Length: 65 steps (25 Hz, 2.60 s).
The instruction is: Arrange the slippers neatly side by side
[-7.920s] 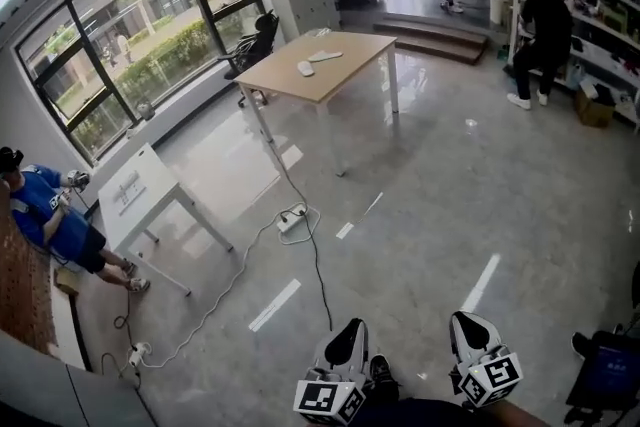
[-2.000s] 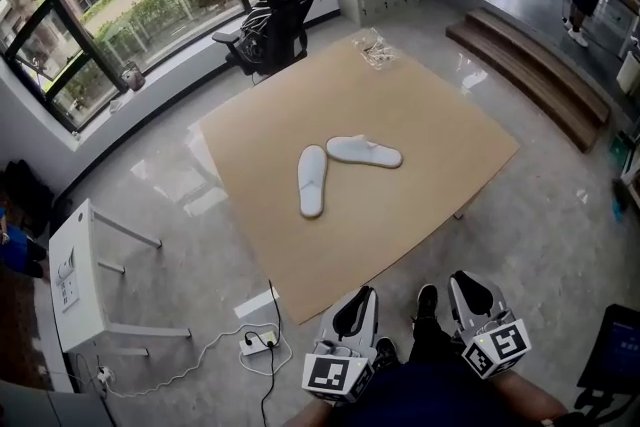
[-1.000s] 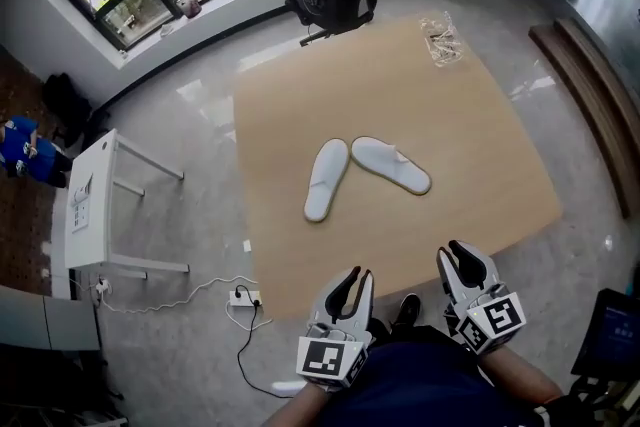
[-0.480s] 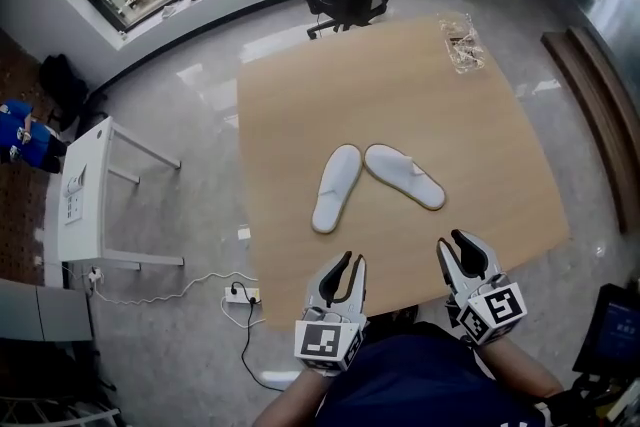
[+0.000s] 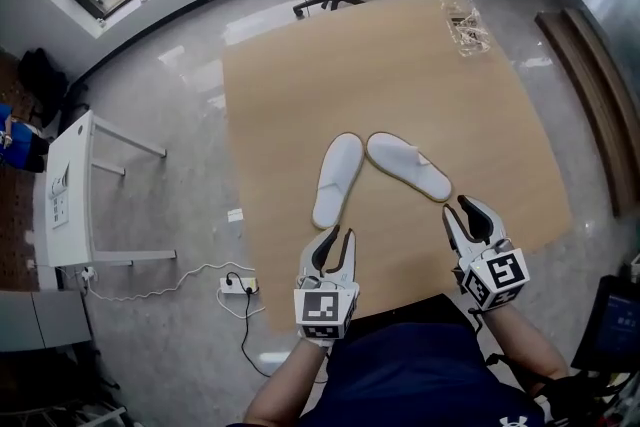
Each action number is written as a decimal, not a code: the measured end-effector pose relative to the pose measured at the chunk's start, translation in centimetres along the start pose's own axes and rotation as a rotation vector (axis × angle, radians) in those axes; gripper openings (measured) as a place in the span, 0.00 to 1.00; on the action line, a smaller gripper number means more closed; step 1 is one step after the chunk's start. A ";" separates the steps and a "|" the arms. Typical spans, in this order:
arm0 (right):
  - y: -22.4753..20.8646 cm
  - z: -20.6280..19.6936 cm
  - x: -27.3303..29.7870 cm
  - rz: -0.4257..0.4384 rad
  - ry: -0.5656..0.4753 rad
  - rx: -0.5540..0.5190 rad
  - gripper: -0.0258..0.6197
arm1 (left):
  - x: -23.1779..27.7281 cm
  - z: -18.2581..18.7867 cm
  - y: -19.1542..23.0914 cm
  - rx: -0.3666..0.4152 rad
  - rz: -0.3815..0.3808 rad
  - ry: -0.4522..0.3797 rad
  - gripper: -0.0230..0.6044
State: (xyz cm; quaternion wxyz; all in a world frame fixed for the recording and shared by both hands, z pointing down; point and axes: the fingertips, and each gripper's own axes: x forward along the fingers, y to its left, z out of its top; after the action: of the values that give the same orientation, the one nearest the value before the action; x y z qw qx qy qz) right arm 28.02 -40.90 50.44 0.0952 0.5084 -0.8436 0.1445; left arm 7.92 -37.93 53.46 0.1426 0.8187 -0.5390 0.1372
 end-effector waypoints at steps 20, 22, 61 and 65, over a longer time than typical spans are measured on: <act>-4.6 -5.1 12.7 0.049 0.177 -0.087 0.26 | 11.5 -5.6 4.2 0.062 0.005 0.207 0.20; -4.8 -5.5 13.2 0.050 0.183 -0.090 0.26 | 11.9 -6.1 4.3 0.073 0.008 0.230 0.21; -5.7 -18.6 17.9 0.223 0.511 -0.301 0.37 | 14.3 -16.3 8.8 0.067 0.034 0.491 0.27; -6.1 -18.8 17.9 0.155 0.521 -0.263 0.37 | 14.1 -16.6 8.2 0.047 0.071 0.492 0.27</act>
State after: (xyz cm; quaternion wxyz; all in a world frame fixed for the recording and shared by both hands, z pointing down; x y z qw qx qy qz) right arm 25.30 -52.04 74.54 0.3621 0.3715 -0.8386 0.1664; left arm 4.54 -46.57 74.78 0.2455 0.7443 -0.5130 0.3501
